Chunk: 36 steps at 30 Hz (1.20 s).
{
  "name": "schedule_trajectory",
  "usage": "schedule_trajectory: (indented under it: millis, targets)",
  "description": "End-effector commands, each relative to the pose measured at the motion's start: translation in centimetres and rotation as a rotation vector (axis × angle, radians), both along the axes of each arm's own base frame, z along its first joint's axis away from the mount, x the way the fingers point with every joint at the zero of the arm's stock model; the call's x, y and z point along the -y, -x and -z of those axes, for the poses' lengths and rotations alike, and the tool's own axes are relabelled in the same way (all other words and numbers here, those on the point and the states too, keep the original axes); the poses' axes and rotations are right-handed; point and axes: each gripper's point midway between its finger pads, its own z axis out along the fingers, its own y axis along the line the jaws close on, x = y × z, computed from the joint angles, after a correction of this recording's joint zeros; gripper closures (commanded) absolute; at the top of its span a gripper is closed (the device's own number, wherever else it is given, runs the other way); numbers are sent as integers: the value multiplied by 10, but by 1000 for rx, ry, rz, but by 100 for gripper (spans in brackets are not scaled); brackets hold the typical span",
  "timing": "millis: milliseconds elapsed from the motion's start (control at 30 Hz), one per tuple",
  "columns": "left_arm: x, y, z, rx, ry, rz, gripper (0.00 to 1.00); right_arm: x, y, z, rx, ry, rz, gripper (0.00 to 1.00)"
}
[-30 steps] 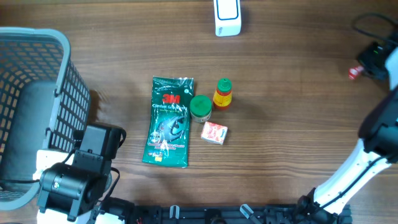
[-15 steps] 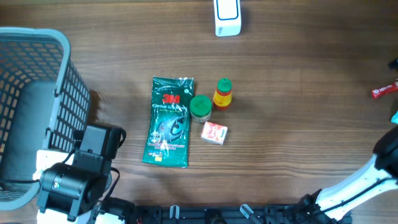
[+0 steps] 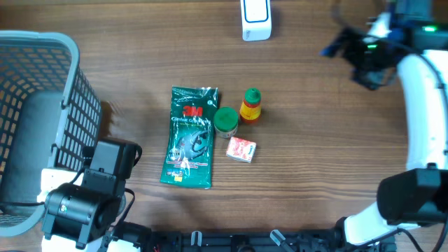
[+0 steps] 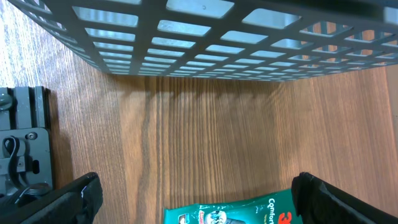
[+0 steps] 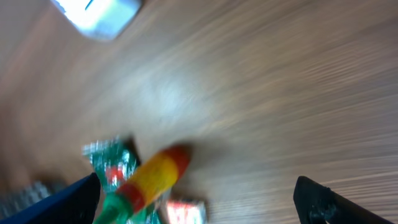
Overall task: Scan the item barcode
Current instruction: 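Reach the right gripper to the red-capped sauce bottle and grasp it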
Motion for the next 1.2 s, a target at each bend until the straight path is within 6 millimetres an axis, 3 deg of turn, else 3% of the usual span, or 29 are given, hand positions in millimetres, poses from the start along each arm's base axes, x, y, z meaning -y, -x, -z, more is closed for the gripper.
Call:
schedule_trajectory:
  millis: [0,100,333,500,667,700,800,933,1000,1067,1167]
  targets:
    - [-2,1,-1,3,-6,-6,0,-64,7,-15,56,-13,-149,0]
    - [-2,1,-1,2,-6,-6,0,-104,21,-14,55,-9,-260,0]
    - [-2,1,-1,2,-6,-6,0,-157,28,12,107,237,-394,0]
    - [-2,1,-1,3,-6,-6,0,-178,29,43,99,411,-449,0]
    - [-2,1,-1,2,-6,-6,0,-180,26,83,19,479,-470,2]
    - [-2,1,-1,3,-6,-6,0,-180,26,89,4,485,-473,5]
    - [-2,1,-1,2,-6,-6,0,-182,31,100,-39,483,-490,28]
    - [-2,1,-1,2,-6,-6,0,-177,39,103,-77,494,-499,50]
    - [-2,1,-1,3,-6,-6,0,-174,42,103,-93,501,-503,68]
    - [-2,1,-1,2,-6,-6,0,-168,45,103,-108,531,-527,78]
    - [-2,1,-1,3,-6,-6,0,-160,44,103,-102,562,-640,78]
